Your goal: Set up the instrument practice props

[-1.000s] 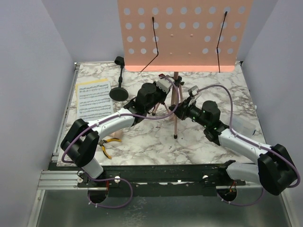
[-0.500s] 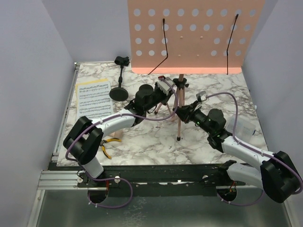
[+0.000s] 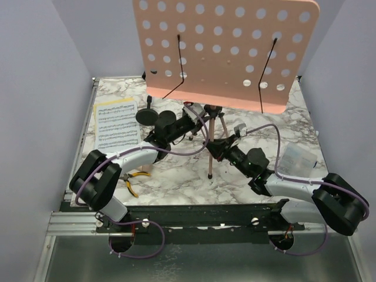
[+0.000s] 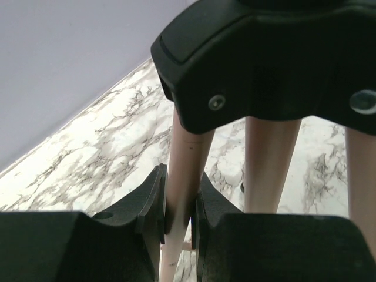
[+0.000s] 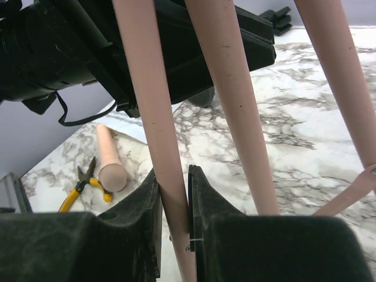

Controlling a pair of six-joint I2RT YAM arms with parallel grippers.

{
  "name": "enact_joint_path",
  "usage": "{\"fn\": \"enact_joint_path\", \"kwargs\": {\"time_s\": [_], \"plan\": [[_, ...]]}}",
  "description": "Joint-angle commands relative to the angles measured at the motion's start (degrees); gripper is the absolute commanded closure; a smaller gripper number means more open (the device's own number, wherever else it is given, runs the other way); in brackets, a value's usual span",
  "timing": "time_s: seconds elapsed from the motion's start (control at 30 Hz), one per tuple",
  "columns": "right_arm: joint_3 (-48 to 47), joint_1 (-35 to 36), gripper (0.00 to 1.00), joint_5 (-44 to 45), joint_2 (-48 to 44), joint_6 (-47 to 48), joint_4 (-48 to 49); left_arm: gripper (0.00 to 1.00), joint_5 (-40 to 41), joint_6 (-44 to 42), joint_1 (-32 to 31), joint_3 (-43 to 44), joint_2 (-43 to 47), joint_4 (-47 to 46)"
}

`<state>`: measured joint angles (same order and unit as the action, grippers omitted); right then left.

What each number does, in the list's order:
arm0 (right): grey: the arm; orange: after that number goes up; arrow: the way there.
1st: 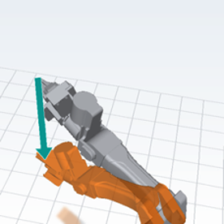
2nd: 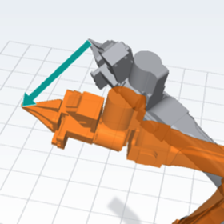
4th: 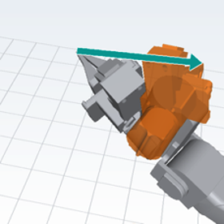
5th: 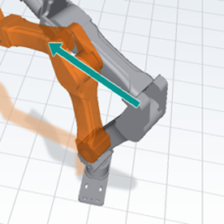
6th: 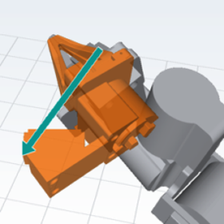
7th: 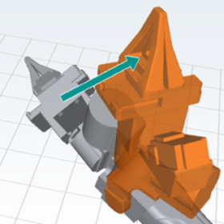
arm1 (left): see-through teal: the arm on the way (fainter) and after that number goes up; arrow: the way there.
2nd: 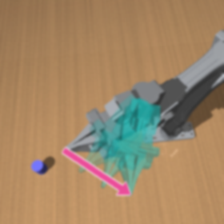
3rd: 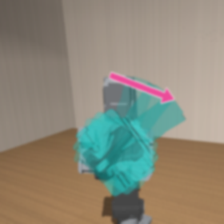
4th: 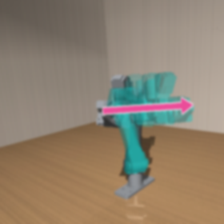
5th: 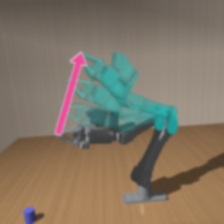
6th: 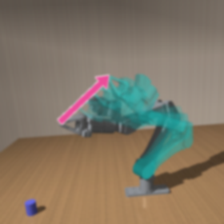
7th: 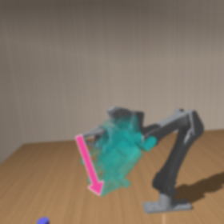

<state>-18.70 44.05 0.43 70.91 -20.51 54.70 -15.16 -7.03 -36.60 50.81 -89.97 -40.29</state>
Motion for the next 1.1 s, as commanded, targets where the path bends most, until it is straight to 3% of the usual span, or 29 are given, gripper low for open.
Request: {"fn": "enact_joint_path", "kwargs": {"time_s": [0.0,0.27,0.57,0.87,0.9,1.0,1.07], "plan": [[9.87,2.72,1.00,3.23,6.68,-6.91,-10.36,1.00,18.92,-3.40,9.45,-4.86,5.59,1.17],[16.67,4.02,1.00,8.30,8.60,-13.63,1.48,1.00,21.42,-7.03,9.70,0.84,4.81,7.03],[16.77,4.02,1.00,11.42,2.25,-14.00,-7.34,1.00,24.48,-4.54,15.15,7.72,-0.52,4.53],[16.16,5.60,1.00,7.74,13.00,-11.80,2.02,1.00,20.07,-4.81,17.18,9.80,-3.90,-1.76],[16.11,5.67,1.00,7.49,14.30,-11.59,3.74,1.00,17.26,-4.32,16.81,8.39,-3.07,-2.34],[16.36,5.61,1.00,6.25,11.09,-13.78,6.37,1.00,21.75,-8.62,10.89,1.03,-0.47,-7.43],[12.10,5.61,1.00,4.59,7.46,-12.85,1.24,1.00,26.14,-13.64,5.11,-3.25,-0.88,-12.79]]}}
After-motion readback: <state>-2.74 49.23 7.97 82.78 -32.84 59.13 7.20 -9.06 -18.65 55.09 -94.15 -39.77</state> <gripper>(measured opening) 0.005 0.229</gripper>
